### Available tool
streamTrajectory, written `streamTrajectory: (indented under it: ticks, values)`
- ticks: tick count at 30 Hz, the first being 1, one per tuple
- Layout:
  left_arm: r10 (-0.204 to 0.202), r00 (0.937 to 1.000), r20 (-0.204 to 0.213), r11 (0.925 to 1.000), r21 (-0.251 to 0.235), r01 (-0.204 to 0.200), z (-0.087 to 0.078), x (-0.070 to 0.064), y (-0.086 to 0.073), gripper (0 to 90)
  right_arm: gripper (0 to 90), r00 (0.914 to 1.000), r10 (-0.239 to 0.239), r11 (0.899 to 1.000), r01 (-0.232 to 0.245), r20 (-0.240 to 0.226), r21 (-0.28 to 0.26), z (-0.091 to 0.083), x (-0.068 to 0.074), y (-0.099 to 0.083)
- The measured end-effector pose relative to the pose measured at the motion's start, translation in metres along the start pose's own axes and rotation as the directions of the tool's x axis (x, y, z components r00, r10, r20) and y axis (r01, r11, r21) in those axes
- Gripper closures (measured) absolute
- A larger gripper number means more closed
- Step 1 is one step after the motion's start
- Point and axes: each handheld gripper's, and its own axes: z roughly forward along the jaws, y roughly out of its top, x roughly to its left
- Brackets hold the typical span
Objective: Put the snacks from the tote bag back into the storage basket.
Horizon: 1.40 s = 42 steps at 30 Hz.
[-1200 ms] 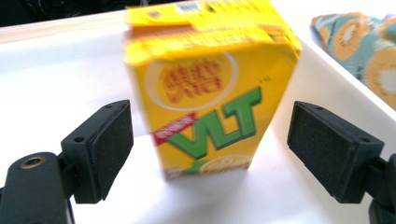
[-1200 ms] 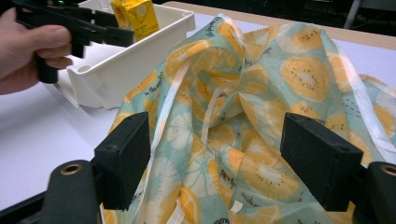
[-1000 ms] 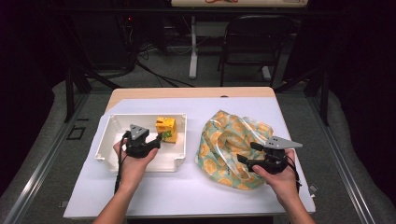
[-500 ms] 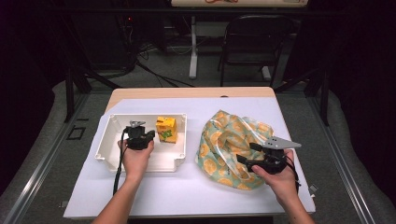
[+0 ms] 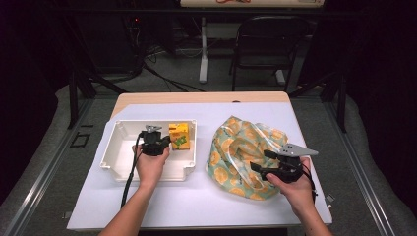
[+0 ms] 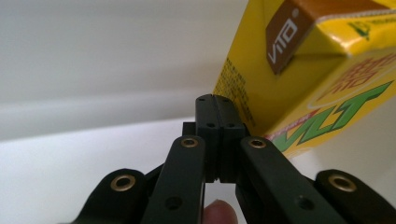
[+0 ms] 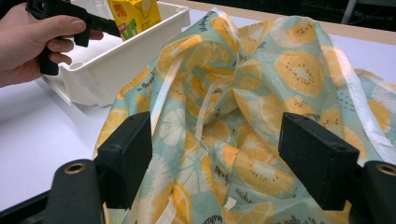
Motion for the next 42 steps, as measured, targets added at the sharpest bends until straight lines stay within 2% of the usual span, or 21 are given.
streamTrajectory:
  ticks: [9, 13, 16, 20, 21, 24, 29, 34, 38, 42]
  values:
    - [-0.006, 0.9999, 0.012, 0.9999, 0.009, 0.006, 0.006, -0.004, 0.008, 90.0, 25.7, 1.0000, 0.002, 1.000, -0.002, -0.002, 0.003, 0.002, 0.001, -0.001]
    - [-0.008, 0.9998, 0.016, 0.9999, -0.010, 0.008, 0.010, -0.008, 0.010, 90.0, 25.7, 1.0000, 0.002, 1.000, -0.002, 0.000, 0.002, 0.002, 0.001, -0.001]
    - [-0.015, 0.9996, 0.025, 0.9998, -0.010, 0.016, 0.012, -0.005, 0.010, 90.0, 25.8, 1.0000, 0.001, 1.000, -0.001, -0.001, 0.008, 0.002, 0.001, -0.001]
    - [-0.004, 0.9996, 0.029, 0.9999, -0.013, 0.005, 0.009, -0.004, 0.009, 89.6, 25.7, 1.0000, -0.003, 1.000, 0.002, 0.005, 0.010, 0.002, 0.000, -0.002]
    - [0.003, 0.9997, 0.025, 1.0000, -0.001, -0.003, 0.007, -0.003, 0.010, 86.7, 25.7, 1.0000, -0.001, 1.000, 0.001, 0.005, 0.010, 0.002, 0.000, -0.002]
    - [-0.013, 0.9996, 0.026, 0.9999, -0.007, 0.013, 0.000, 0.001, 0.010, 74.8, 25.8, 1.0000, 0.001, 1.000, -0.001, 0.009, 0.008, 0.002, 0.000, -0.002]
    - [-0.039, 0.9958, 0.083, 0.9985, -0.035, 0.042, -0.019, 0.008, 0.011, 56.1, 25.8, 0.9999, 0.002, 1.000, -0.002, 0.012, 0.011, 0.002, -0.001, -0.003]
    - [-0.045, 0.9931, 0.109, 0.9964, -0.066, 0.053, -0.037, 0.012, 0.007, 38.9, 25.7, 0.9999, 0.002, 1.000, -0.002, 0.014, 0.012, 0.001, -0.002, -0.003]
    - [-0.025, 0.9881, 0.152, 0.9939, -0.102, 0.041, -0.052, 0.012, 0.004, 32.2, 25.7, 0.9999, 0.005, 1.000, -0.005, 0.014, 0.005, 0.002, -0.002, -0.004]
    - [0.011, 0.9848, 0.173, 0.9927, -0.120, 0.010, -0.064, 0.011, 0.002, 21.3, 25.7, 0.9995, 0.017, 1.000, -0.017, 0.028, -0.001, -0.001, -0.004, -0.004]
